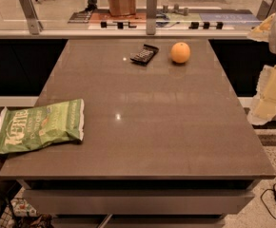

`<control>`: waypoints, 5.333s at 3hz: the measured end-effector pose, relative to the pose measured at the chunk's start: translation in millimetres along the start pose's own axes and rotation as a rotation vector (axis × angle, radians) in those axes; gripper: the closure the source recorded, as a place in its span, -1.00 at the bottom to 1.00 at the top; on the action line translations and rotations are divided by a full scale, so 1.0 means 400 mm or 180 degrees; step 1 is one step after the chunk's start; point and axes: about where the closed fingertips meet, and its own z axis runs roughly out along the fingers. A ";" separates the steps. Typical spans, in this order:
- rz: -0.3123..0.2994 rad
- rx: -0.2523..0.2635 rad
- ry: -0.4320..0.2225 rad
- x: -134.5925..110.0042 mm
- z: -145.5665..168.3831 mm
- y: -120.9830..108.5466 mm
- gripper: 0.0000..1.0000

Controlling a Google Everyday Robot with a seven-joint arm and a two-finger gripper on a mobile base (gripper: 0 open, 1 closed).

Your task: Move orange near green jalapeno chip bag

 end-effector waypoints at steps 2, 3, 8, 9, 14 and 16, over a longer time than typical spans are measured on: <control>0.0152 0.0063 -0.0124 0.009 0.005 -0.028 -1.00; 0.0464 0.0167 -0.0293 0.025 0.035 -0.086 -1.00; 0.1469 0.0919 -0.1320 0.020 0.289 -0.481 -1.00; 0.1564 0.0935 -0.1504 0.014 0.328 -0.528 -1.00; 0.1622 0.0545 -0.2069 -0.153 0.500 -0.626 -1.00; 0.1642 0.0334 -0.2147 -0.196 0.608 -0.617 -1.00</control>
Offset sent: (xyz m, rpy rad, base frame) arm 0.0296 -0.0192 -0.0020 0.1342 -0.0465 -0.0993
